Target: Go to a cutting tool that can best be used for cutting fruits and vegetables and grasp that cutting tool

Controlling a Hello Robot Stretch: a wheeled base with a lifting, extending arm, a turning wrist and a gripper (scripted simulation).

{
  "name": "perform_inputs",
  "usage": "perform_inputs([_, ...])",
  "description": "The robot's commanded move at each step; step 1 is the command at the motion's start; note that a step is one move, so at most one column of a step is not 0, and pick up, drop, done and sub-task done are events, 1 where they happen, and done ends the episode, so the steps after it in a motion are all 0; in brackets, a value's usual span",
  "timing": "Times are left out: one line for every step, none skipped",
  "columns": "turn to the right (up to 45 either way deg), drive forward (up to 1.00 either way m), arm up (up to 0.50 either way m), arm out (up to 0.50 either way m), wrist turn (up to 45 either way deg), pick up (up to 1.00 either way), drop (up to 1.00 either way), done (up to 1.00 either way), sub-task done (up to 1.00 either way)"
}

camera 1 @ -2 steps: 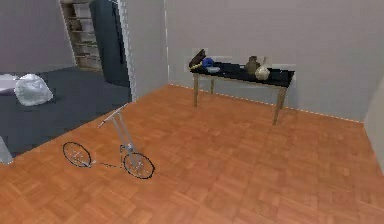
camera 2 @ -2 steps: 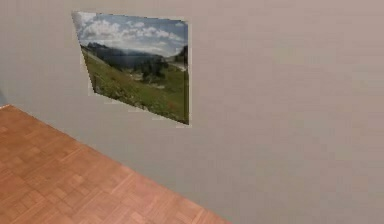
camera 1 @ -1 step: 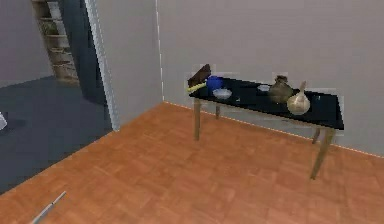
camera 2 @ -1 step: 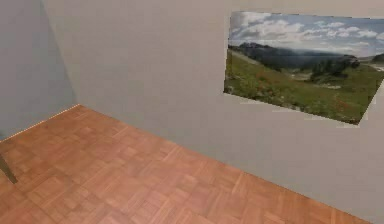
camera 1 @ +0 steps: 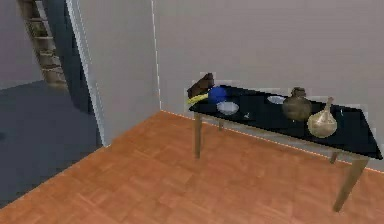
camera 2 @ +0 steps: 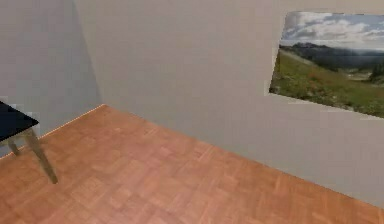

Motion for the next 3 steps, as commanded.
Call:
perform_inputs([0.0,0.75,0.00,0.00,0.0,0.00,0.00,0.00,0.00])
perform_inputs([-45.0,0.00,0.00,0.00,0.0,0.00,0.00,0.00,0.00])
perform_inputs([-12.0,0.00,0.00,0.00,0.0,0.00,0.00,0.00,0.00])
